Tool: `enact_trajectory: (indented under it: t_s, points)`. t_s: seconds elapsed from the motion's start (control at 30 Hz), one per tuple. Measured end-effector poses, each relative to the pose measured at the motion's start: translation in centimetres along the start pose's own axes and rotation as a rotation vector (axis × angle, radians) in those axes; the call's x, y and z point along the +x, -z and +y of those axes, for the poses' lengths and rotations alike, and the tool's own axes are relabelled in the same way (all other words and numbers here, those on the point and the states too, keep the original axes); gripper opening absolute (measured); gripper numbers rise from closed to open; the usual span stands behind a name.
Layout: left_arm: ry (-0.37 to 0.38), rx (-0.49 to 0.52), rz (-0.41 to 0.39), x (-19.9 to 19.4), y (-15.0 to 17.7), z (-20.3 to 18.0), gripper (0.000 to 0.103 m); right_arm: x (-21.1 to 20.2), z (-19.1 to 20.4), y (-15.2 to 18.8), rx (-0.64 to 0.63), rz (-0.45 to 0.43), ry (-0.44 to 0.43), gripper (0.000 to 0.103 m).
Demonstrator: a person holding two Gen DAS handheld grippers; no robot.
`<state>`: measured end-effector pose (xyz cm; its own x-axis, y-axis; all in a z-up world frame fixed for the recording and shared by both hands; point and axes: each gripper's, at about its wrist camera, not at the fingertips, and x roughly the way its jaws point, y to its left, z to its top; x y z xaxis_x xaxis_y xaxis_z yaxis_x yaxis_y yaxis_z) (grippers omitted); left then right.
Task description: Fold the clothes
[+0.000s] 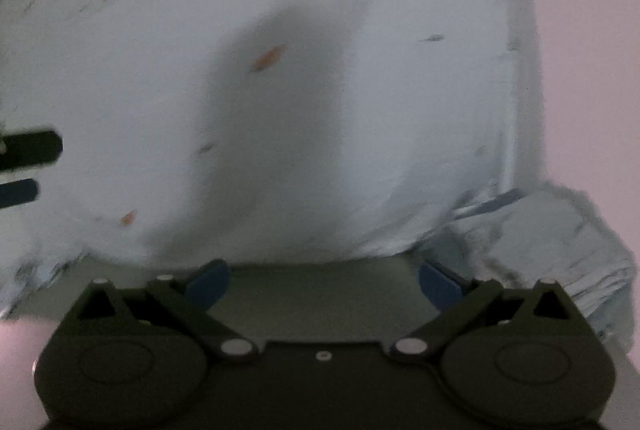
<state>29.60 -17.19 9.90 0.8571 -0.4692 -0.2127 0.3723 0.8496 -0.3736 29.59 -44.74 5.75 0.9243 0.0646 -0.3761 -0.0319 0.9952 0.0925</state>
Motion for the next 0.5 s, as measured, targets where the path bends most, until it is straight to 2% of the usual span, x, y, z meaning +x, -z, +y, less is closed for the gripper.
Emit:
enact_trajectory:
  t_s: [0.03, 0.1, 0.2, 0.27, 0.37, 0.4, 0.5]
  points:
    - [0.027, -0.036, 0.018, -1.8, -0.1, 1.2, 0.103, -0.9, 2.2, 0.4, -0.02, -0.008, -0.006, 0.103]
    - [-0.012, -0.024, 0.014, -5.2, -0.3, 2.7, 0.103, -2.7, 6.4, 1.2, -0.054, -0.025, -0.017, 0.103]
    - [-0.124, 0.129, -0.06, -10.1, 0.3, 4.1, 0.103, -6.0, 12.0, 2.8, -0.052, -0.06, -0.029, 0.103]
    - [-0.216, 0.223, -0.057, -13.0, 0.7, 5.0, 0.103, -8.0, 15.0, 4.0, -0.018, -0.076, -0.03, 0.103]
    - [-0.33, 0.25, -0.053, -17.0, 1.5, 6.5, 0.103, -10.5, 18.9, 5.8, 0.003, -0.085, -0.015, 0.103]
    - [-0.338, 0.235, -0.039, -18.1, 1.6, 7.1, 0.103, -11.4, 20.2, 6.4, 0.002, -0.088, -0.005, 0.103]
    - [-0.298, 0.21, -0.014, -21.9, 2.5, 8.7, 0.103, -13.6, 22.9, 7.9, -0.015, -0.097, 0.032, 0.103]
